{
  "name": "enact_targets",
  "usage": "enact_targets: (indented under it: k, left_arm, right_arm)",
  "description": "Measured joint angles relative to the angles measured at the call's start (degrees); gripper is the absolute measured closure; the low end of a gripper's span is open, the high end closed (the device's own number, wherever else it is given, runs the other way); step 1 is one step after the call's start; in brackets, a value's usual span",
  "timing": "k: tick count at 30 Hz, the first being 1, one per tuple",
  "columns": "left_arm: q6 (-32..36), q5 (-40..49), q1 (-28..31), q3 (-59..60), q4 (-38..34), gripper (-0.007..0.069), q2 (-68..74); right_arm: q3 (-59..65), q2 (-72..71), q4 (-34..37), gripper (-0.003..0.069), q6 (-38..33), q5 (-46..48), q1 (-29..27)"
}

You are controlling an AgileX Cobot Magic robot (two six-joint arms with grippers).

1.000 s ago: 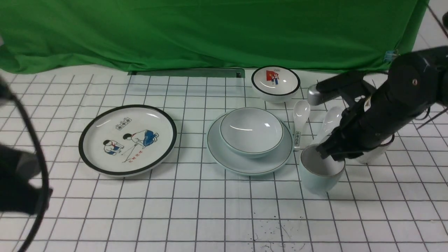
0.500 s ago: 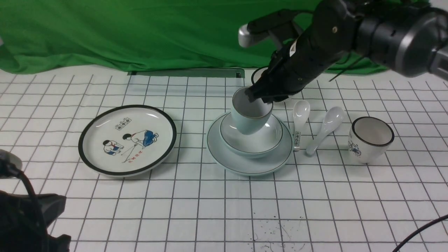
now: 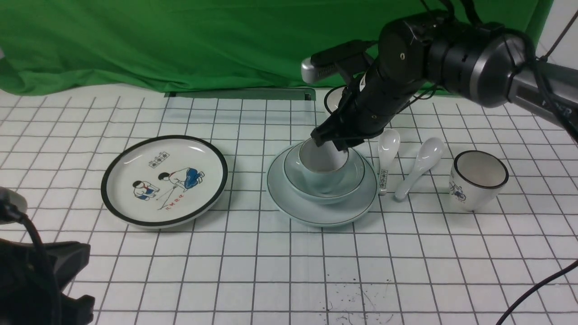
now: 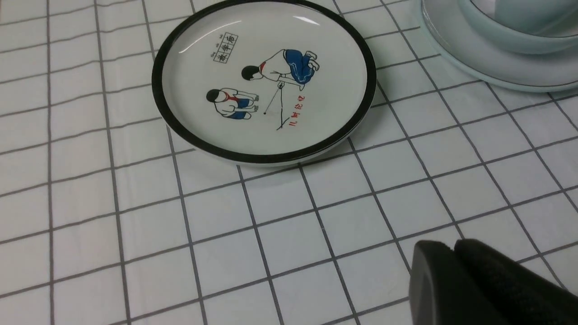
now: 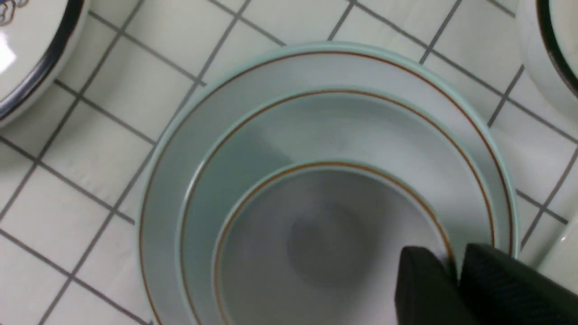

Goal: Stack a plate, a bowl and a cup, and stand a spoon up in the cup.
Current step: Use the right arm to put the blue teacup into the blue rice bowl in the middle, then use the right arm to grab a blue soup spoon

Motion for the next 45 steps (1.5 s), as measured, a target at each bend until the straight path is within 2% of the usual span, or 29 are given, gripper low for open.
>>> enact_targets:
  k: [1,3,8,15,21,23,29,31,35,38,39,42,45]
  left_arm:
    - [0.0,-0.1,0.0,0.0,0.0,0.0632,0.0]
    - [0.0,-0.4,0.0,0.0,0.0,0.0632,0.0]
    - [0.0,-0.8,0.0,0.0,0.4,0.0632,0.0]
    - [0.0,-1.9,0.0,0.3,1.1,0.0632,0.0]
    - [0.0,-2.1,0.0,0.3,1.7,0.0632,0.0]
    - [0.0,-2.1,0.0,0.3,1.9,0.0632,0.0]
    - [0.0,-2.8,0.0,0.3,2.2,0.0632,0.0]
    - [0.0,-2.9,0.0,0.3,2.2,0.0632,0.0]
    - [0.0,-3.0,0.0,0.3,2.2,0.0632,0.0]
    - [0.0,-3.0,0.0,0.3,2.2,0.0632,0.0]
    - [0.0,-3.0,0.0,0.3,2.3,0.0632,0.0]
    - [0.0,-3.0,0.0,0.3,2.3,0.0632,0.0]
    - [0.0,-3.0,0.0,0.3,2.4,0.0632,0.0]
  right_arm:
    - [0.0,0.0,0.0,0.0476,0.0,-0.1,0.0]
    - [0.0,0.0,-0.1,0.0391,0.2,0.1,0.0]
    - [0.0,-0.9,-0.2,0.0341,0.2,1.8,-0.1]
    - [0.0,-7.9,-3.7,0.0335,-0.4,5.5,-3.5]
    - [0.8,-5.1,-5.1,0.0335,-10.6,12.8,-10.7]
    - [1.0,-2.6,-5.2,0.0335,-10.2,14.8,-11.8]
    - [1.2,3.1,-5.0,0.0335,-4.4,12.3,-12.0]
    - [1.2,3.3,-4.9,0.0335,-6.8,11.2,-12.0]
    - [1.2,3.3,-4.9,0.0335,-17.0,11.2,-11.7]
    - [1.2,3.6,-4.9,0.0334,-14.3,10.8,-11.5]
    - [1.2,3.9,-4.8,0.0335,-9.4,9.9,-11.6]
    - [1.2,4.7,-4.8,0.0335,-6.1,9.5,-12.1]
    - [1.2,5.2,-5.0,0.0335,-12.3,10.4,-12.5]
